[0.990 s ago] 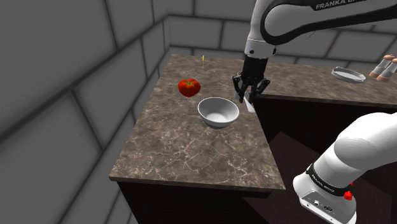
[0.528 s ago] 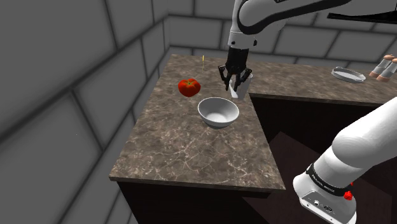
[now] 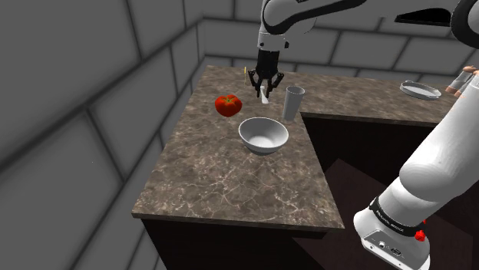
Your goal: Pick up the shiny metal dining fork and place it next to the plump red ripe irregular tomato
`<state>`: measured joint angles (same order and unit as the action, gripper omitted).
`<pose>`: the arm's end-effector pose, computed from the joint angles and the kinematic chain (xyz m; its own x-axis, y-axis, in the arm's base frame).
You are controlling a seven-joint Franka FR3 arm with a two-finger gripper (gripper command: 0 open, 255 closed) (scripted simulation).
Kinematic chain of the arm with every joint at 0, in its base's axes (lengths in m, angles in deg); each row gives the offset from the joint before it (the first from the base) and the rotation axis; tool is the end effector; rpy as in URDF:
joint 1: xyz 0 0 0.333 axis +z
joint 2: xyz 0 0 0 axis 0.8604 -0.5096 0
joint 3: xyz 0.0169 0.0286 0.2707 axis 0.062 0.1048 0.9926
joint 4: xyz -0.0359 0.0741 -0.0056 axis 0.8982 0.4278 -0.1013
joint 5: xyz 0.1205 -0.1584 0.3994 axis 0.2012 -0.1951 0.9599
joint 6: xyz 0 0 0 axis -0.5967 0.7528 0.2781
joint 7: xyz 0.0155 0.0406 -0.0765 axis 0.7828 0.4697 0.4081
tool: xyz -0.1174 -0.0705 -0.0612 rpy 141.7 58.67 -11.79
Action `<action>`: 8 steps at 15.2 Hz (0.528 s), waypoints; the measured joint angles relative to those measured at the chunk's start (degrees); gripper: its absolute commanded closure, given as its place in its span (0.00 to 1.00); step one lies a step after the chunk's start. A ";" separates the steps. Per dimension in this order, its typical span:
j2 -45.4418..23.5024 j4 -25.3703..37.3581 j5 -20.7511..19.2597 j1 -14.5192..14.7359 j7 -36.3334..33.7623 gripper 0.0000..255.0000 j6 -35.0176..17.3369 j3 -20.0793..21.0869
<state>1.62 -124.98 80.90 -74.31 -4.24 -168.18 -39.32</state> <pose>0.6181 0.0308 0.3600 0.7342 -0.6632 -0.1453 -0.6716 -0.7409 -0.0118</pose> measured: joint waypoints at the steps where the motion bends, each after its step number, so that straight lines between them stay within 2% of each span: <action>1: -1.52 1.64 -0.45 0.02 -0.12 1.00 0.23 -0.07; 8: -3.70 -0.15 -1.02 0.18 -0.10 1.00 -3.65 -0.12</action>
<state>-2.08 -125.12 79.88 -74.13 -4.34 -171.83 -39.44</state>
